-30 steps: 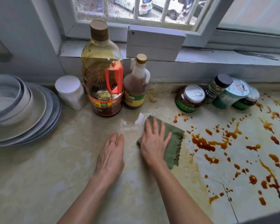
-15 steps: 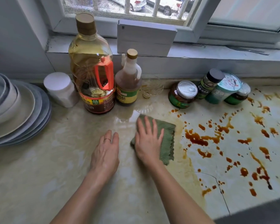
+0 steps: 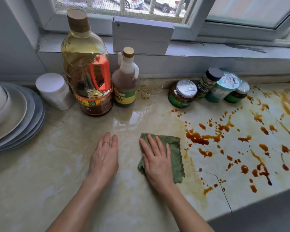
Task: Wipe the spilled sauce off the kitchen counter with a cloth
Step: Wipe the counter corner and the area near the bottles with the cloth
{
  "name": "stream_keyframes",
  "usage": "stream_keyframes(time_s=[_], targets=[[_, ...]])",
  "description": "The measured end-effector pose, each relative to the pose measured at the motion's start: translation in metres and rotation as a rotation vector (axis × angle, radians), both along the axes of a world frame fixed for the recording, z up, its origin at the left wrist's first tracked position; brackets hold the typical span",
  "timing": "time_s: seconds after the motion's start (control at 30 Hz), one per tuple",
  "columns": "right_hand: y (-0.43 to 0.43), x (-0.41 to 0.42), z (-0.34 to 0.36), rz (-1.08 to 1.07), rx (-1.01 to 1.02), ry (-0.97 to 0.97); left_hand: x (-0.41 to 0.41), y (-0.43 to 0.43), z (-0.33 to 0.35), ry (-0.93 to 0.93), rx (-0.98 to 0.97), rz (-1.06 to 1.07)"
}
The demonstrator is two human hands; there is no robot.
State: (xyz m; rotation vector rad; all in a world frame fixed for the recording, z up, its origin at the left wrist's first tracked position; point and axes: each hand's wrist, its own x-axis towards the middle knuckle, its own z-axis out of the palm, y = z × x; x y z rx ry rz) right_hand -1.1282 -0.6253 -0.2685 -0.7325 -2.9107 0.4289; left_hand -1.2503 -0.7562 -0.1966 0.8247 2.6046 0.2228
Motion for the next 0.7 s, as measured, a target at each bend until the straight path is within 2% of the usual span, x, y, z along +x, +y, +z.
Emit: stream_keyframes(time_s=[0.07, 0.13, 0.23, 0.4, 0.43, 0.5, 0.6, 0.7], targets=[[0.024, -0.006, -0.003, -0.019, 0.019, -0.007, -0.001, -0.001, 0.002, -0.005, 0.003, -0.002], [0.046, -0.017, -0.003, -0.138, 0.003, 0.01, -0.001, -0.002, 0.001, -0.011, 0.014, 0.003], [0.039, -0.015, -0.005, -0.226, -0.023, 0.069, 0.0, -0.003, 0.001, -0.021, 0.023, 0.026], [0.013, 0.042, -0.006, 0.073, -0.01, 0.071, 0.002, -0.002, -0.001, -0.03, 0.04, 0.05], [0.023, 0.046, -0.008, 0.074, -0.001, 0.069, 0.003, -0.002, 0.0, -0.02, 0.03, 0.046], [0.04, 0.042, -0.008, -0.053, -0.019, 0.08, 0.003, -0.002, -0.001, 0.018, 0.003, 0.013], [0.026, 0.033, -0.006, -0.198, -0.05, 0.108, 0.004, 0.001, -0.006, 0.04, -0.018, 0.005], [-0.006, 0.054, -0.004, -0.029, -0.038, 0.098, 0.007, 0.004, -0.014, 0.075, -0.029, 0.0]])
